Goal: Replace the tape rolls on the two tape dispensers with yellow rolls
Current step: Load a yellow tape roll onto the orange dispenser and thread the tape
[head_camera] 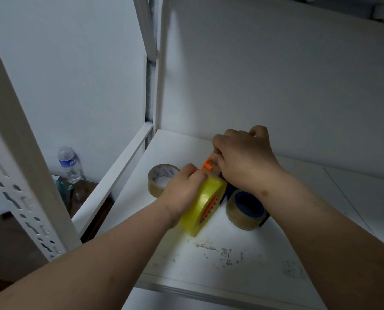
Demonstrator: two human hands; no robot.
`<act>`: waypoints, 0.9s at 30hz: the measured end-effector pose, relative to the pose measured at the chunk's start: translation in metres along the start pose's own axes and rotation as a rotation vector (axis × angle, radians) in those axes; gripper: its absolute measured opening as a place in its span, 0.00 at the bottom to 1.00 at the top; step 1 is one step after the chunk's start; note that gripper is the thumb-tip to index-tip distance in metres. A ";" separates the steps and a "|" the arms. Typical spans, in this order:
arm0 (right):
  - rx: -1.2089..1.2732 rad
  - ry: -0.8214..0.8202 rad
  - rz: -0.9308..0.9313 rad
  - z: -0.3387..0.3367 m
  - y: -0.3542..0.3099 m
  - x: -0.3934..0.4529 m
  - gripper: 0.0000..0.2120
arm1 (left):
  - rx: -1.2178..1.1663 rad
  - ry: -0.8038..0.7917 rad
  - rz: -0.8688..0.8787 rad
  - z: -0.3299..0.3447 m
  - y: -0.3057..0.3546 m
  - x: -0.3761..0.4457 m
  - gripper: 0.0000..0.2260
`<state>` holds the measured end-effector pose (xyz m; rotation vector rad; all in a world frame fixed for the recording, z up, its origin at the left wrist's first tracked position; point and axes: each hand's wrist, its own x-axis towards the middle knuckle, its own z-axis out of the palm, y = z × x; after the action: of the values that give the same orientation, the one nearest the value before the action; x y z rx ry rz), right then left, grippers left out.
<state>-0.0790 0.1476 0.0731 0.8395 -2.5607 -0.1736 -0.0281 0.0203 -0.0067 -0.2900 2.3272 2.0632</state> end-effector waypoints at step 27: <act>0.242 -0.007 0.098 -0.029 0.023 -0.002 0.10 | -0.174 -0.239 -0.075 -0.009 -0.012 0.000 0.25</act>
<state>-0.0774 0.1674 0.1039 0.7958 -2.6575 0.1669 -0.0251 0.0103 -0.0178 -0.1223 1.9775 2.1350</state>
